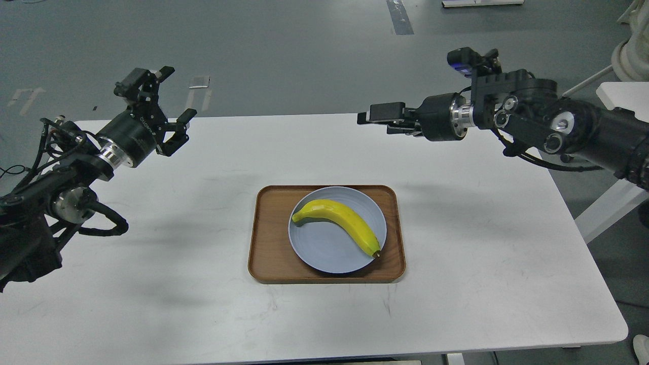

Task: Place banana on plate with both arms
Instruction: 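Lower the banana onto the plate, open the right gripper, withdraw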

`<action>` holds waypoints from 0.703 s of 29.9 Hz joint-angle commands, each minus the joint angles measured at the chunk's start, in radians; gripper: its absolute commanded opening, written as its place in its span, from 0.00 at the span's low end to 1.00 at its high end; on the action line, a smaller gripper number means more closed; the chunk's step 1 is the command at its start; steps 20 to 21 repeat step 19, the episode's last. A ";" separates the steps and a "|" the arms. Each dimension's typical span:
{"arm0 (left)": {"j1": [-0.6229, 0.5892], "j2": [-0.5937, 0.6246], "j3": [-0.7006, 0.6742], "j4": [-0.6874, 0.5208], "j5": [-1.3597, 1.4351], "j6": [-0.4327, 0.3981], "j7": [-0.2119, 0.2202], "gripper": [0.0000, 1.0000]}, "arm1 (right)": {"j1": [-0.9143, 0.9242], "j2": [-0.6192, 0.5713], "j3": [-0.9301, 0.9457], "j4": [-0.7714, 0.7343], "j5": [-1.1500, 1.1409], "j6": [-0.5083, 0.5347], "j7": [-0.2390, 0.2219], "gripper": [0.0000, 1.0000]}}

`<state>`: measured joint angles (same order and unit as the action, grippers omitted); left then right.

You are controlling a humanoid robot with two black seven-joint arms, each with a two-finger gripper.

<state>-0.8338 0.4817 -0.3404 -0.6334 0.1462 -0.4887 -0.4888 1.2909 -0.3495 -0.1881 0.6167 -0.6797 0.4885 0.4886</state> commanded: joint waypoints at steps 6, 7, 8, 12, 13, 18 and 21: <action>0.002 -0.063 0.000 0.018 -0.004 0.000 0.000 0.98 | -0.251 -0.013 0.329 -0.058 0.273 0.000 0.000 1.00; 0.002 -0.078 -0.002 0.027 -0.004 0.000 0.000 0.98 | -0.272 -0.006 0.353 -0.081 0.278 0.000 0.000 1.00; 0.002 -0.095 -0.006 0.037 -0.004 0.000 0.000 0.98 | -0.288 -0.003 0.370 -0.098 0.278 0.000 0.000 1.00; 0.004 -0.149 -0.037 0.076 -0.004 0.000 0.000 0.98 | -0.312 0.009 0.397 -0.104 0.279 0.000 0.000 1.00; 0.004 -0.175 -0.045 0.099 -0.004 0.000 0.000 0.98 | -0.320 0.012 0.403 -0.106 0.279 0.000 0.000 1.00; 0.005 -0.241 -0.045 0.144 -0.004 0.000 0.000 0.98 | -0.341 0.032 0.414 -0.132 0.279 0.000 0.000 1.00; 0.007 -0.255 -0.045 0.155 -0.004 0.000 0.000 0.98 | -0.343 0.035 0.414 -0.132 0.279 0.000 0.000 1.00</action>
